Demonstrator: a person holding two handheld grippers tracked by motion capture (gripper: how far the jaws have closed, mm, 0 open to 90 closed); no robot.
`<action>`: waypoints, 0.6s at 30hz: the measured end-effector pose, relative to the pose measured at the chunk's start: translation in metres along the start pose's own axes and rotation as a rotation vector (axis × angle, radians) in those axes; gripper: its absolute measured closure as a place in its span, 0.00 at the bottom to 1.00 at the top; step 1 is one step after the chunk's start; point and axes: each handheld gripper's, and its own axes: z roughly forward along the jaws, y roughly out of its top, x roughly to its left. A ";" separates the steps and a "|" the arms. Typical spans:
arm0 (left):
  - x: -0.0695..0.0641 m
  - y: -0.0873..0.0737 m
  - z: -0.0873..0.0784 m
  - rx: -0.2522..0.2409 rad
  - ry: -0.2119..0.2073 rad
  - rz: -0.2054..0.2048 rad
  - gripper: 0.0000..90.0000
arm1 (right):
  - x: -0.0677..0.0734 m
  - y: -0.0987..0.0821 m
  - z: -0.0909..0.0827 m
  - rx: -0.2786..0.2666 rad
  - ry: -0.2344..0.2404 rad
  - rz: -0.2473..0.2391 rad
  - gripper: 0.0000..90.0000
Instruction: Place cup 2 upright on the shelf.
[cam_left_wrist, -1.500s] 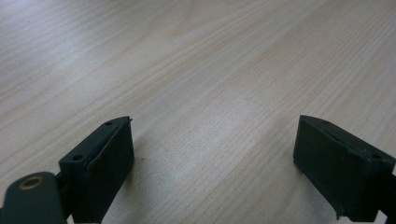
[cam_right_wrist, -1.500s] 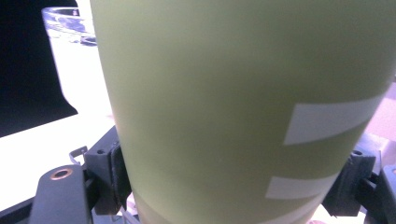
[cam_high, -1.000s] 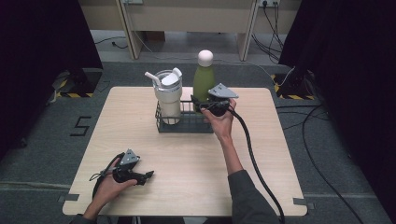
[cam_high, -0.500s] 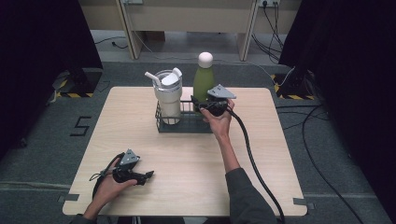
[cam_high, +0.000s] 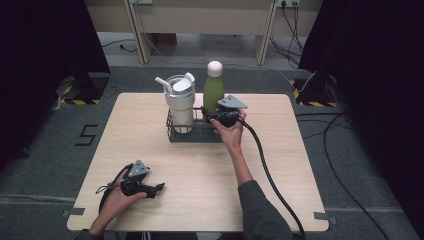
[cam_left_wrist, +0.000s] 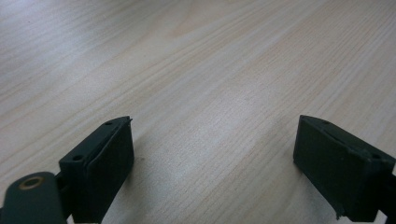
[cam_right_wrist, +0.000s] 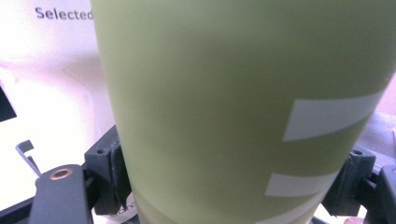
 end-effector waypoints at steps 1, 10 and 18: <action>0.000 0.000 0.000 0.000 0.000 0.000 0.13 | 0.000 -0.001 0.001 -0.001 0.002 -0.001 0.23; 0.000 0.000 0.000 0.001 -0.001 -0.001 0.13 | 0.004 -0.008 0.006 0.017 0.012 0.002 0.23; 0.000 0.000 0.000 -0.001 0.000 -0.001 0.13 | 0.004 -0.015 0.009 0.034 0.012 0.004 0.23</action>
